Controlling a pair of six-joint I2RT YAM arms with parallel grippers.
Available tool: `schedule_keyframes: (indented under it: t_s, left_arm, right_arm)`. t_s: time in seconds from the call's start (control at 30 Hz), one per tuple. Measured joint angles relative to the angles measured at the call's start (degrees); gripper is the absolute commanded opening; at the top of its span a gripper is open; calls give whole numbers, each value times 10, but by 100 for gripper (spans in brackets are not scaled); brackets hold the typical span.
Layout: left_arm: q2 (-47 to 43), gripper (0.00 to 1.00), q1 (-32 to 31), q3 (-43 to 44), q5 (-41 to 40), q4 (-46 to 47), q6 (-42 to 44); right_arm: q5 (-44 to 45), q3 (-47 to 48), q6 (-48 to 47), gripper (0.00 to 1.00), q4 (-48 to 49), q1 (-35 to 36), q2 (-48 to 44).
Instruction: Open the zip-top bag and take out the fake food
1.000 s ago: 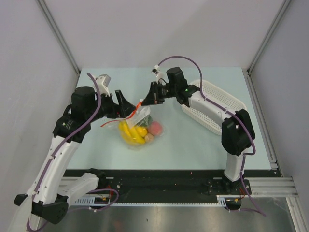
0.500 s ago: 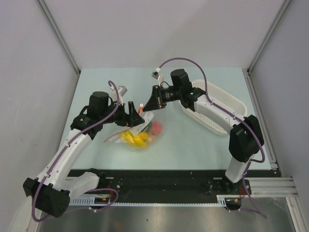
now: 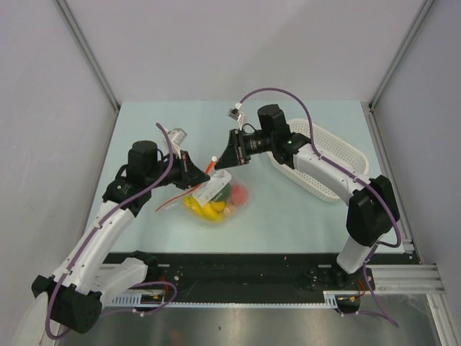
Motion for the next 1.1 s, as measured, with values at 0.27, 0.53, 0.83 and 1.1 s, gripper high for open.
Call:
schedule_keyframes:
  t_s: [0.27,0.53,0.83,1.1]
  left_arm:
    - [-36,0,0,-25,3,19,0]
    - [-42,74,0,-27,-11,19,-17]
    - [-49,73,0,-15,-50,70,-71]
    - [-51,74,11,-6,-70,84,-75]
  right_arm:
    - [-16,-9,17,0,14,0,-1]
    - [-22,-19,48,0,41,1,-1]
    - [-3,-24,19,0,-14,4,-24]
    - [-30,-35,17,0,0,4,-25]
